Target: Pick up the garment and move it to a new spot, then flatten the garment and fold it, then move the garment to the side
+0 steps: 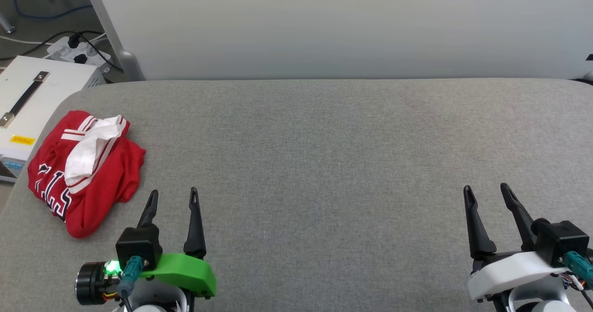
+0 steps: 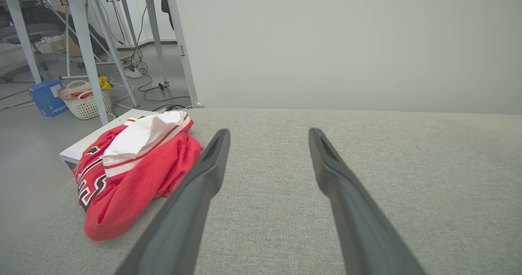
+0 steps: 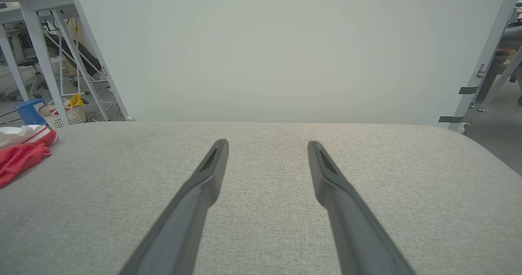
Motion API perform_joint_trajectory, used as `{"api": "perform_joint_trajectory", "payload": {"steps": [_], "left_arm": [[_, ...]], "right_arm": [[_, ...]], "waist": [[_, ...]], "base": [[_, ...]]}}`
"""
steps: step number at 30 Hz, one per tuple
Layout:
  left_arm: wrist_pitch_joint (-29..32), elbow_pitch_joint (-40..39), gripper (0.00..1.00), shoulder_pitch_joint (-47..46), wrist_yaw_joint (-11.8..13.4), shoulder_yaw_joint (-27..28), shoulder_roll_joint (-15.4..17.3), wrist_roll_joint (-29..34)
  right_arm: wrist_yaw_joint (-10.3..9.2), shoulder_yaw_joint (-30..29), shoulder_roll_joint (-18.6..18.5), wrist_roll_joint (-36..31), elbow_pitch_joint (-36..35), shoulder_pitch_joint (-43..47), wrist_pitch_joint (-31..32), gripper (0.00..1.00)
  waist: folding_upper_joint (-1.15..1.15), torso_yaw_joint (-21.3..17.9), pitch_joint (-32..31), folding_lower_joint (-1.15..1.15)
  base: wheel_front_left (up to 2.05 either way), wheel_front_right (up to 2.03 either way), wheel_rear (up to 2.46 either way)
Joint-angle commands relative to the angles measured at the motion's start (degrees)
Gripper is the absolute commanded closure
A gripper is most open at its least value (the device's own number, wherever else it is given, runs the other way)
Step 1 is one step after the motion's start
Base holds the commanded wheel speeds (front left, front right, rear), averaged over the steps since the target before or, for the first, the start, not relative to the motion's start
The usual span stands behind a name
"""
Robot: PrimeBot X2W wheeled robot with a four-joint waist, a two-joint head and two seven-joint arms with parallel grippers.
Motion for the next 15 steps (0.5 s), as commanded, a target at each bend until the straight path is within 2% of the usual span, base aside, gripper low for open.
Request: {"api": "perform_joint_trajectory", "payload": {"steps": [1, 15], "left_arm": [[-0.55, 0.15, 0.0, -0.24, 0.48, -0.16, -0.13, -0.63], [-2.21, 0.57, 0.0, -0.26, 0.92, -0.7, -0.15, -1.3]], "right_arm": [[-0.02, -0.06, 0.03, 0.53, -0.6, 0.68, -0.63, 0.0], [-0.03, 0.0, 0.04, 1.2, -0.66, 1.4, -2.27, 0.0]], "waist": [[0.0, 0.01, 0.02, 0.0], [0.0, 0.18, 0.32, 0.0]], "base": [[0.0, 0.0, 0.0], [0.0, 0.0, 0.0]]}}
